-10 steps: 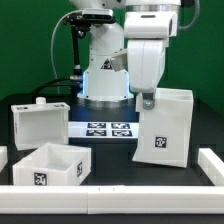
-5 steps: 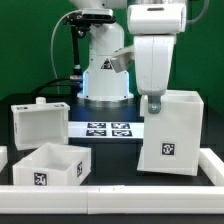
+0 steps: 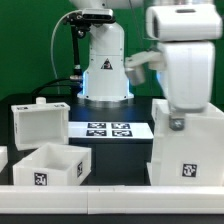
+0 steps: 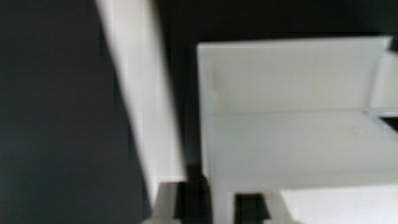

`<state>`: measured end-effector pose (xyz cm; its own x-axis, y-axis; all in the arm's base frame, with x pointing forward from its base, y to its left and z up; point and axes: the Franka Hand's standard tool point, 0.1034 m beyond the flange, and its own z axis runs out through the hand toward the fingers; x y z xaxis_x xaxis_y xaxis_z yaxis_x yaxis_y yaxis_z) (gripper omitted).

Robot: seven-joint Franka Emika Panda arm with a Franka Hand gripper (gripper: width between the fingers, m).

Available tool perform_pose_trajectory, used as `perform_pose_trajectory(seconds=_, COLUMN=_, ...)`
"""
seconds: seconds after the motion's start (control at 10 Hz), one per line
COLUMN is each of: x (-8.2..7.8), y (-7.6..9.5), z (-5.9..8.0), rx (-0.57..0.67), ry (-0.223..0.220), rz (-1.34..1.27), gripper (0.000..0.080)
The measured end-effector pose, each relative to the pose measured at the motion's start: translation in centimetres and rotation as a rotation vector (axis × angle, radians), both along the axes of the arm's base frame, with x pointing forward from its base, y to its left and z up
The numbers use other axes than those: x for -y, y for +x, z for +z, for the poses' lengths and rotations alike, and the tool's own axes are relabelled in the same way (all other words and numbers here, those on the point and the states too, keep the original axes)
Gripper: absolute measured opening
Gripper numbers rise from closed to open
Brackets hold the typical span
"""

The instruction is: Assemble drawer

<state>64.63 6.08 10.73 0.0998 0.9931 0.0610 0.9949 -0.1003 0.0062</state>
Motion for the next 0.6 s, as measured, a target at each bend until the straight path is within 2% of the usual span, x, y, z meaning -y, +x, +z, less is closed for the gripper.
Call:
perform_pose_trajectory(seconds=0.1, x=-0.47, y=1.13, z=0.35, rx=0.019, ry=-0.005, rz=0.018, gripper=0.0034)
perform_pose_trajectory(seconds=0.6, x=-0.14, y=1.06, z=0.21, rx=0.016, ry=-0.006, rz=0.012, gripper=0.0034)
